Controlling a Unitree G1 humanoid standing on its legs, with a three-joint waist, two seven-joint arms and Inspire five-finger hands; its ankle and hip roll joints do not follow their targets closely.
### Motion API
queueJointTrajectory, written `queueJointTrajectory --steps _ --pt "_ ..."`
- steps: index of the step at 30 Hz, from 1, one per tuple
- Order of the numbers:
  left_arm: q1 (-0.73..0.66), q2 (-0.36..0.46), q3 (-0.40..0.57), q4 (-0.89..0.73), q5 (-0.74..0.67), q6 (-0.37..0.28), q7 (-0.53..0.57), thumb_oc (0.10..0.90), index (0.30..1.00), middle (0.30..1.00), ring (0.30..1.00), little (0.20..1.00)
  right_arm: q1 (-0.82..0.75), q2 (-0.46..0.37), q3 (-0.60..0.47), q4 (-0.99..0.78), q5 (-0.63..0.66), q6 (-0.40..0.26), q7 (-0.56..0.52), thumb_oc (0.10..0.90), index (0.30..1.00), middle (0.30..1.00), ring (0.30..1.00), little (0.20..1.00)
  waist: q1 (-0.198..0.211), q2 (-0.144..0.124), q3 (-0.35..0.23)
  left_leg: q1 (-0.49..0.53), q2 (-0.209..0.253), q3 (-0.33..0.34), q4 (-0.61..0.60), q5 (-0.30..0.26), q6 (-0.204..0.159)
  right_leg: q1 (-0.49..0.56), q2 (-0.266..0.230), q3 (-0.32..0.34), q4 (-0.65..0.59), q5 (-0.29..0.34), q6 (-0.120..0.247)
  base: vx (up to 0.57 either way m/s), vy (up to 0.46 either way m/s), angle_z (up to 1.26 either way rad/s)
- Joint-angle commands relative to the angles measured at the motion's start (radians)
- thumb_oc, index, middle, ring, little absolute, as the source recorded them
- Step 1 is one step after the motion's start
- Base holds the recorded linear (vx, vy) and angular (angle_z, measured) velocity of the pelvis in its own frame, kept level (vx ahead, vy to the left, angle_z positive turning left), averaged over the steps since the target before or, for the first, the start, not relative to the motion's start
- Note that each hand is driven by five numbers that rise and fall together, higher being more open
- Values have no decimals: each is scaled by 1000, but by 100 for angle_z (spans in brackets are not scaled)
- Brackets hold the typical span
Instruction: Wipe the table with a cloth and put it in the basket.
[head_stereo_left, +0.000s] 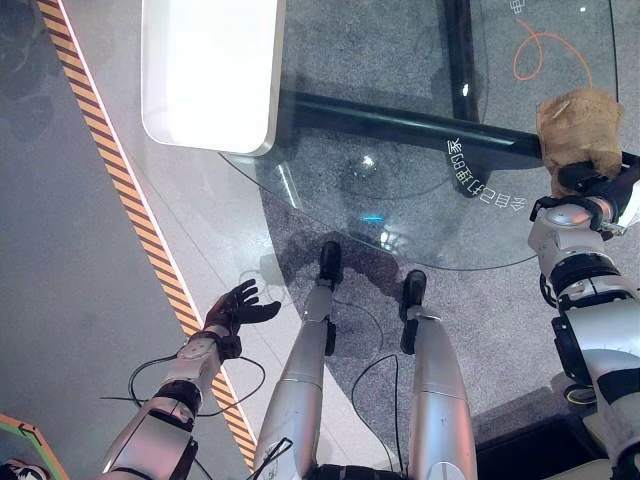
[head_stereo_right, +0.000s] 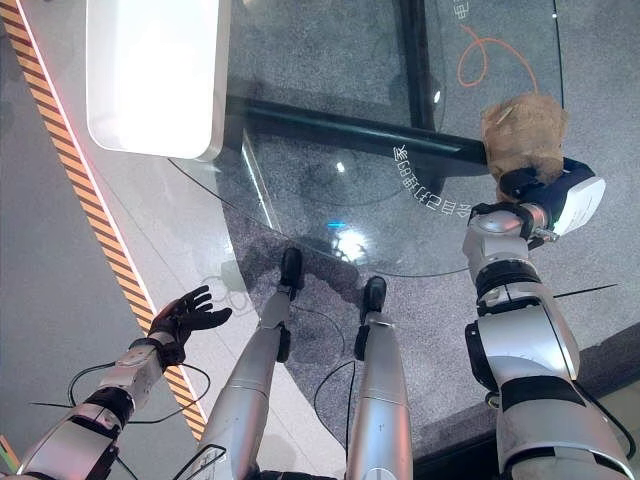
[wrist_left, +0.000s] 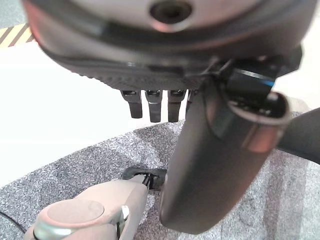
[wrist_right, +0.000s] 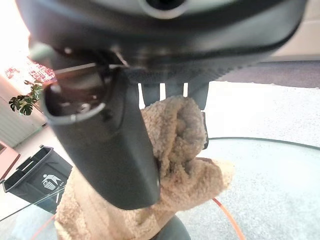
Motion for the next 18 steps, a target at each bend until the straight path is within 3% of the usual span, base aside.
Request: queueJointTrajectory --steps 1,18 --pt "5 44 21 62 -32 -1 14 800 900 900 900 900 -8 -134 29 -72 -83 -122 15 100 300 300 300 200 5 -25 -22 7 13 31 193 -231 25 27 -11 -10 -220 163 39 0 0 0" --pt "38 1 -2 16 -19 -24 32 800 900 900 900 900 -86 -38 310 -387 -388 -25 212 100 300 300 300 200 26 -4 -22 17 -9 34 177 -213 25 42 -25 -37 -222 149 22 0 0 0"
